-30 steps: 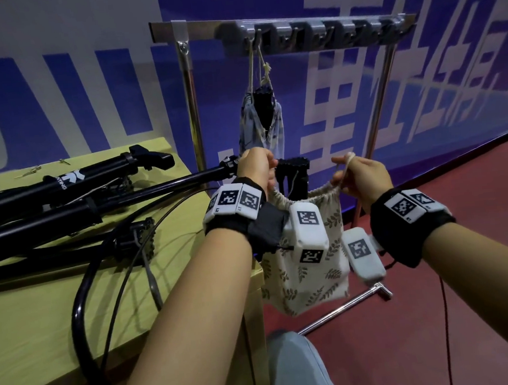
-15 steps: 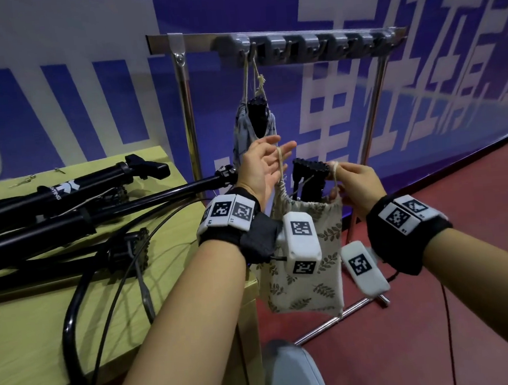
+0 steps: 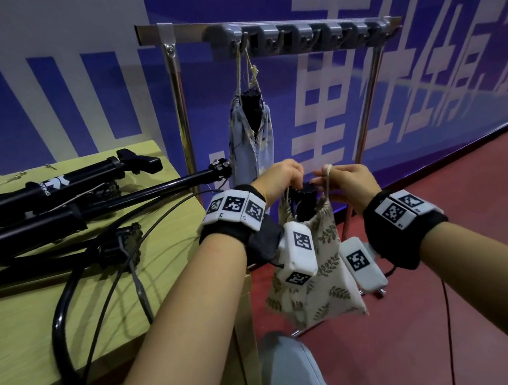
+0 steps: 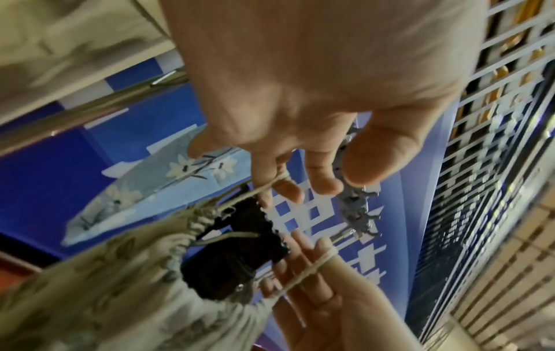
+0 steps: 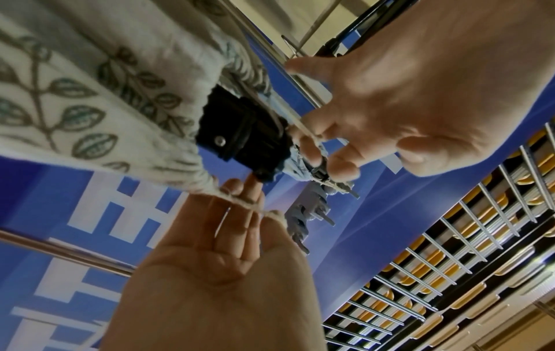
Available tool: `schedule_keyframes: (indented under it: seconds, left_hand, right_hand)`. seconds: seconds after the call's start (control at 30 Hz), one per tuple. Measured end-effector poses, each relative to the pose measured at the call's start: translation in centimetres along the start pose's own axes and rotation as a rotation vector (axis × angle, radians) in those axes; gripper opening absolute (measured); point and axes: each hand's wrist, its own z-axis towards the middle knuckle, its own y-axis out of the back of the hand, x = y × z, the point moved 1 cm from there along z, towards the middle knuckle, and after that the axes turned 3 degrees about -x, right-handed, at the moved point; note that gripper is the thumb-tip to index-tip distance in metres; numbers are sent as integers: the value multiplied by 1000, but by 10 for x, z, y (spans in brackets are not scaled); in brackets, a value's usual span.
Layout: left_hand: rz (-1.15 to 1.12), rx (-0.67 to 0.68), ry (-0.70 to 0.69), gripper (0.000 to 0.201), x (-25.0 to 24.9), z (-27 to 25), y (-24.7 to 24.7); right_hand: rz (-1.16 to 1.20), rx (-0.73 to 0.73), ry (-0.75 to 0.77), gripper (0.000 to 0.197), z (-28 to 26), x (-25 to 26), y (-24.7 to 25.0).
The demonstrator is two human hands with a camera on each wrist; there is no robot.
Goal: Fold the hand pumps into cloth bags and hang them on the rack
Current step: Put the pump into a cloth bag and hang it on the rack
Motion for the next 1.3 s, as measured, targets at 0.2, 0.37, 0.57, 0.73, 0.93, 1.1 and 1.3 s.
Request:
schedule_keyframes:
  seconds: [0.2,0.37,0.57,0.73,0.93,1.1,1.3]
  left_hand:
    - [105,18,162,11,6,0,-7]
    - [125,-108,203,50,12,11,-2]
    - [-41,-259,250,23,16,8,8]
    - [-148,-318,116,24,10,7,11]
    - [-233,-320,113,22,8,6,13]
    - [-353,-334,128,16,5,3,15]
    - [-275,-266,234,37,10,8,7]
  right_hand:
    - [79,66,-95,23,-7,1,-2]
    - [-157,76,-69,29,-8,6,-10]
    - [-485,92,14,17,-8,13,-16]
    - [-542,64,53,21,-8,29,-15]
    - [-570,134,51,26,-12,30,-12]
    - [-259,195,-10,24,-15,28,-10]
    - [-547,171,91,37,-12,22,-13]
